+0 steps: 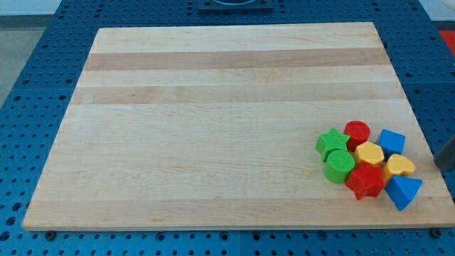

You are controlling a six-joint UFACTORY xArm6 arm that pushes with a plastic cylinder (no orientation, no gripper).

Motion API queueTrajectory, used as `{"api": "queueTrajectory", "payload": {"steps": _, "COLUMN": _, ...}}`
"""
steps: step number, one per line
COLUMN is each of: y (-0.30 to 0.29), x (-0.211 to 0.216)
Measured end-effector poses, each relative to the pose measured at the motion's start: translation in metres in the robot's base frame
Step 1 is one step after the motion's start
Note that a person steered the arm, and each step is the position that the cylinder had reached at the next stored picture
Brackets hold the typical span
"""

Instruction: Push the triangle into the hexagon

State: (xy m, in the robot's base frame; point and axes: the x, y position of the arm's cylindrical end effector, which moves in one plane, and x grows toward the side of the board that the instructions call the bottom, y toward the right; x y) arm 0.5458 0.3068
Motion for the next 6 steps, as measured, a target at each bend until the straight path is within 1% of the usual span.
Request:
{"api": "queueTrajectory", "payload": {"steps": 1, "y": -0.003, "x": 0.032}}
{"api": "queueTrajectory", "payload": {"steps": 2, "y": -0.026, "x": 0.053}}
{"api": "queueTrajectory", "payload": {"steps": 3, "y": -0.058, "x": 0.053}}
{"api": "queueTrajectory", "payload": {"steps": 4, "y": -0.09, "x": 0.038}}
{"api": "queueTrajectory", "payload": {"steps": 6, "y": -0.127, "x": -0.003}}
